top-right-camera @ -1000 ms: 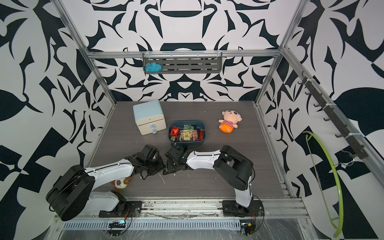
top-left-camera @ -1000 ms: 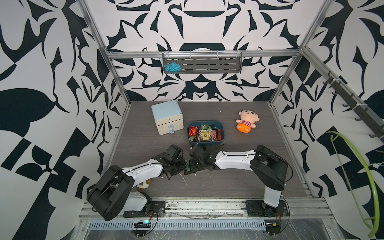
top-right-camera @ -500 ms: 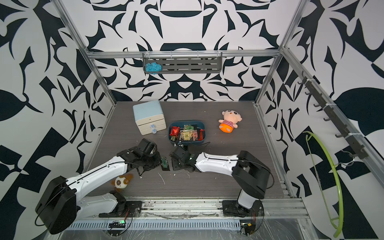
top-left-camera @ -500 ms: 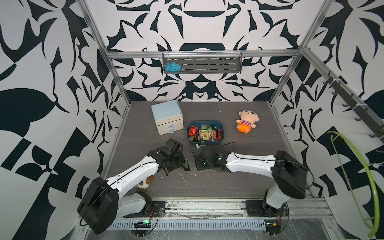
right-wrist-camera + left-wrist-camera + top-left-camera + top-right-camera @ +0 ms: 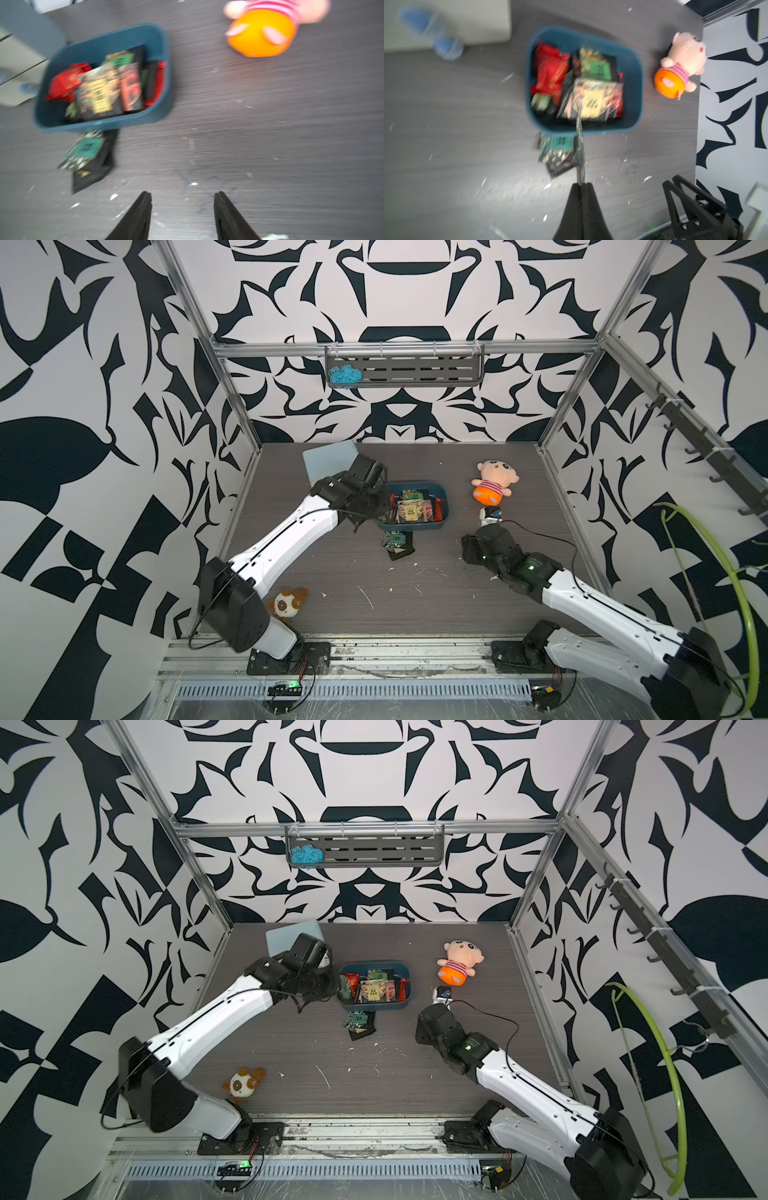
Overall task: Put the tea bags into the storage box
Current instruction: Place the tea bag in the storage box.
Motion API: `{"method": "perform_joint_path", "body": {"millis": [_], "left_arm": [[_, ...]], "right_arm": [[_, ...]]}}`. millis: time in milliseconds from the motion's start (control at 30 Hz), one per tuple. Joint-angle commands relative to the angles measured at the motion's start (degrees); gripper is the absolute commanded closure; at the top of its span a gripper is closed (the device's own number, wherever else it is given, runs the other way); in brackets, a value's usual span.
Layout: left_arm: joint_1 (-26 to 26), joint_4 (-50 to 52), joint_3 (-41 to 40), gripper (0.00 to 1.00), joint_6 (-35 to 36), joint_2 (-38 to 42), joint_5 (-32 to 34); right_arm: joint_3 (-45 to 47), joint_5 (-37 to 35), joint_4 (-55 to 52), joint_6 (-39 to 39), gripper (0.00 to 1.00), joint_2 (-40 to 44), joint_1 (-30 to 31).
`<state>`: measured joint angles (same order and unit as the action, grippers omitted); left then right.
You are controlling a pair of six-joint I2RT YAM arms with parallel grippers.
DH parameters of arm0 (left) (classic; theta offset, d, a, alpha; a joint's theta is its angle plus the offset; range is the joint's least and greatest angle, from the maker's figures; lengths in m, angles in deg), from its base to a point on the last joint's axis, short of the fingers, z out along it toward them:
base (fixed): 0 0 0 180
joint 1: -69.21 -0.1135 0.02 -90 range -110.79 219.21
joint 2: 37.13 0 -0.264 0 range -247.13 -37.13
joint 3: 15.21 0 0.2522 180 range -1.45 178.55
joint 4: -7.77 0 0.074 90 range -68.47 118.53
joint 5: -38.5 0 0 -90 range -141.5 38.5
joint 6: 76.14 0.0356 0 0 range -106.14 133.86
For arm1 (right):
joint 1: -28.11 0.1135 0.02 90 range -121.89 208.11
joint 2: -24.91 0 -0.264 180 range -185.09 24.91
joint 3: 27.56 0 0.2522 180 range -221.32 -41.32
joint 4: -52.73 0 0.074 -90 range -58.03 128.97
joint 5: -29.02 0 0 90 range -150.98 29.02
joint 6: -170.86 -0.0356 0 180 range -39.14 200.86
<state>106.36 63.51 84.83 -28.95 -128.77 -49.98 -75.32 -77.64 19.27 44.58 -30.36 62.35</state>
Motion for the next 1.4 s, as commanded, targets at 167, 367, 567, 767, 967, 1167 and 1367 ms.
{"method": "perform_joint_path", "body": {"millis": [167,367,567,767,967,1167,1367], "left_arm": [[0.0,-1.6,20.2,1.0,4.6,-20.4,-2.6],[-0.1,-4.5,25.4,1.0,3.3,-28.9,-4.4],[-0.8,-5.9,21.9,1.0,2.0,-29.5,-6.0],[-1.7,-9.2,13.3,1.0,0.7,-25.2,-7.0],[-2.0,-12.6,6.9,0.92,0.8,-20.7,-6.4],[-2.3,-13.7,5.3,0.69,2.5,-16.8,-6.8],[-3.6,-14.2,-2.1,0.55,5.4,-9.3,-4.4]], "right_arm": [[1.5,14.7,4.1,4.7,0.44,-4.7,-10.7],[1.7,20.1,8.1,4.2,0.41,-8.1,-12.5],[2.3,23.5,10.5,3.8,0.39,-8.7,-12.7],[2.3,25.8,11.0,1.6,0.38,-8.8,-12.7],[1.9,26.7,9.4,-1.4,0.38,-8.6,-12.7],[1.4,28.4,7.4,-5.1,0.38,-6.5,-12.7],[0.7,28.7,5.1,-10.8,0.38,-3.1,-12.7]]}}
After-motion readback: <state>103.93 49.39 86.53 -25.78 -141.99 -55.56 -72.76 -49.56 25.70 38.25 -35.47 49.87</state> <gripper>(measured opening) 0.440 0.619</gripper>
